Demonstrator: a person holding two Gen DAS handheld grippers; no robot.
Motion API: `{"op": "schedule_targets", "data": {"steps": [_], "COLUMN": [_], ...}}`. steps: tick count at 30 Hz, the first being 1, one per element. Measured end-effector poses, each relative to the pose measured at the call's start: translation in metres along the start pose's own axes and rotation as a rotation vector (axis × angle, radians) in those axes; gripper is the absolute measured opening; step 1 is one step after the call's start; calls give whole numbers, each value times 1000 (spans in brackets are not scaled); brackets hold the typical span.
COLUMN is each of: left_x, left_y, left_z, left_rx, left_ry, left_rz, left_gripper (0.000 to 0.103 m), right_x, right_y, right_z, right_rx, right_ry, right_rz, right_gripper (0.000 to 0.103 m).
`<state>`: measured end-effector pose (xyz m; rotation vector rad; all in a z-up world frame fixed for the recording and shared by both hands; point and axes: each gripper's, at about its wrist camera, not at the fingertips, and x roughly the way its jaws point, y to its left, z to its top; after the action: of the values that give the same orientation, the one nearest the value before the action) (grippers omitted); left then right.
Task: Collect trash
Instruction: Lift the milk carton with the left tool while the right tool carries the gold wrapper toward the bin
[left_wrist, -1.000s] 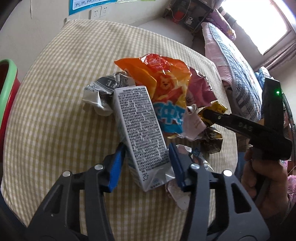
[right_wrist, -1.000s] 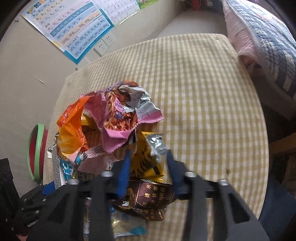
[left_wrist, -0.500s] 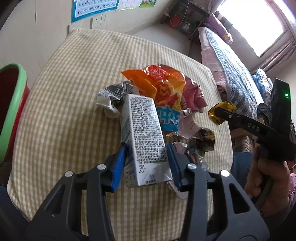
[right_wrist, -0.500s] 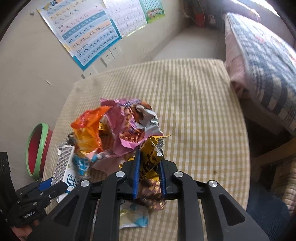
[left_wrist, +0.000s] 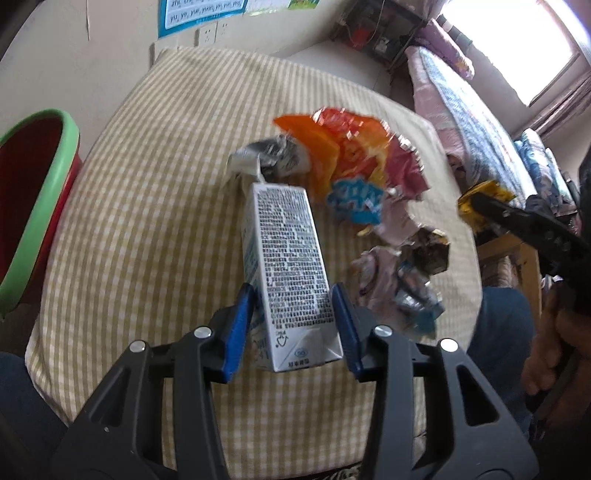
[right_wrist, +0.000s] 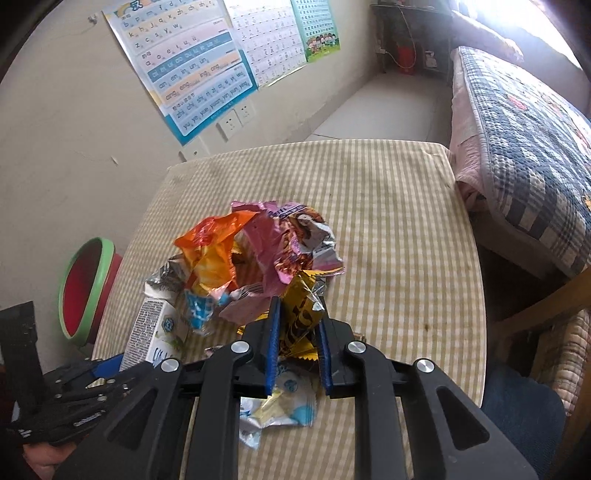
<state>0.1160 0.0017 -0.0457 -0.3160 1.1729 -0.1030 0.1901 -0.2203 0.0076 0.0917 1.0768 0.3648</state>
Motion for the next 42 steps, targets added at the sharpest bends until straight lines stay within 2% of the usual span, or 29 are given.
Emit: {"op": "schedule_targets", "data": {"steps": [3,5,7,8,10,12,15,28,42], "left_x": [6,10,15,18,23,24,20,-25,-81], "left_y": [2,1,1,2,3,4,-1,-1,61], "left_z": [-1,0,0,1,2,3,2,6,15], "left_rx": [2,3,4,-1,-13,-17,-5,31,-48], "left_ry": [17,25,31,43,51,55,36,-64,-182], "left_rz": [22,44,70,76,77,51,52,39,89], "left_gripper": [42,49,60,60,57,43,38,38,38], "right_x": [0,2,3,3,4,4,5,-10,-4], "right_y": [4,5,6,6,7,6,5,20,91], "right_z": [-2,-2,-2,-2,-1,-1,-1,2,11], "right_rx": [-6,-10,-11,-11,-12,-13,-11,-41,-147], "right_ry": [2,4,4,5,2,2,2,-29,-35], "right_rz": [7,13,17,19,21,21,23,33,98], "right_gripper": [17,17,17,17,17,17,17,17,17]}}
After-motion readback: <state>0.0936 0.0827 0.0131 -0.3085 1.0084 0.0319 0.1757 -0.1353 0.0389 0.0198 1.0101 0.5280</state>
